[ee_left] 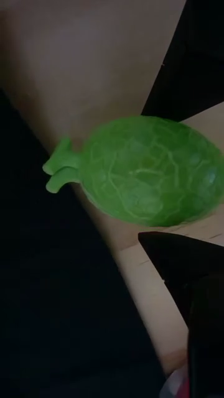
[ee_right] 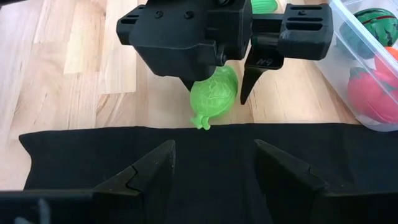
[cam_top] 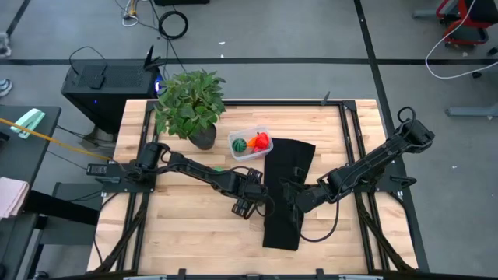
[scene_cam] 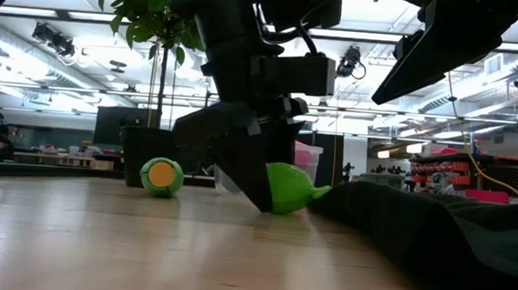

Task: Pick and placing Produce into tupperware
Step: Put the green melon into the transparent bin

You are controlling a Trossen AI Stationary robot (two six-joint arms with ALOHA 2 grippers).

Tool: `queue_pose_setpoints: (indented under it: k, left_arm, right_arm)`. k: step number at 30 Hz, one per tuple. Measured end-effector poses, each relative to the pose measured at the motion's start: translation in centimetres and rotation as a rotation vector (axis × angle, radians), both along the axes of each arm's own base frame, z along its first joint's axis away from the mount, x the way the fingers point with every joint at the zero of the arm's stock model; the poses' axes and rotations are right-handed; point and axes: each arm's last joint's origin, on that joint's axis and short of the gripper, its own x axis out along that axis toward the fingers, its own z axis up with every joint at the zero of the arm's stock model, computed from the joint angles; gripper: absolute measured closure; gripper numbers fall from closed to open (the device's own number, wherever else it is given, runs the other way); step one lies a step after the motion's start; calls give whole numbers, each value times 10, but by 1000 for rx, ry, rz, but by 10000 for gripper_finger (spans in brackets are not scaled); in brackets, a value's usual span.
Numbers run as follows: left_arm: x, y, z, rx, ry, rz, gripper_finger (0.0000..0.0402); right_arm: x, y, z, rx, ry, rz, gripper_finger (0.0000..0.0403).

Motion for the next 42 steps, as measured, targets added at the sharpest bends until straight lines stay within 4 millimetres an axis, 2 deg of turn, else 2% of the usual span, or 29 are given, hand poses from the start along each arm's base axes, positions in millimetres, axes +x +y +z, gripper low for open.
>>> queue_pose_setpoints:
  k: [13,21,29,33,38,42]
  left_arm:
    - [0,0,1,-6,2,6,161]
    - [-1,0,1,8,-1,11,137]
    - [0,2,2,62,-13,35,157]
    - [0,3,2,81,-14,36,150]
    - [6,2,17,119,-36,36,137]
    - [14,1,40,143,-56,39,142]
  right_arm:
    - [0,0,0,0,0,0,183]
    - [0,0,0,-1,1,0,183]
    - [0,0,0,-1,1,0,183]
    - [0,0,0,-1,1,0,183]
    - [0,0,0,-1,1,0,183]
    - [0,0,0,-1,2,0,183]
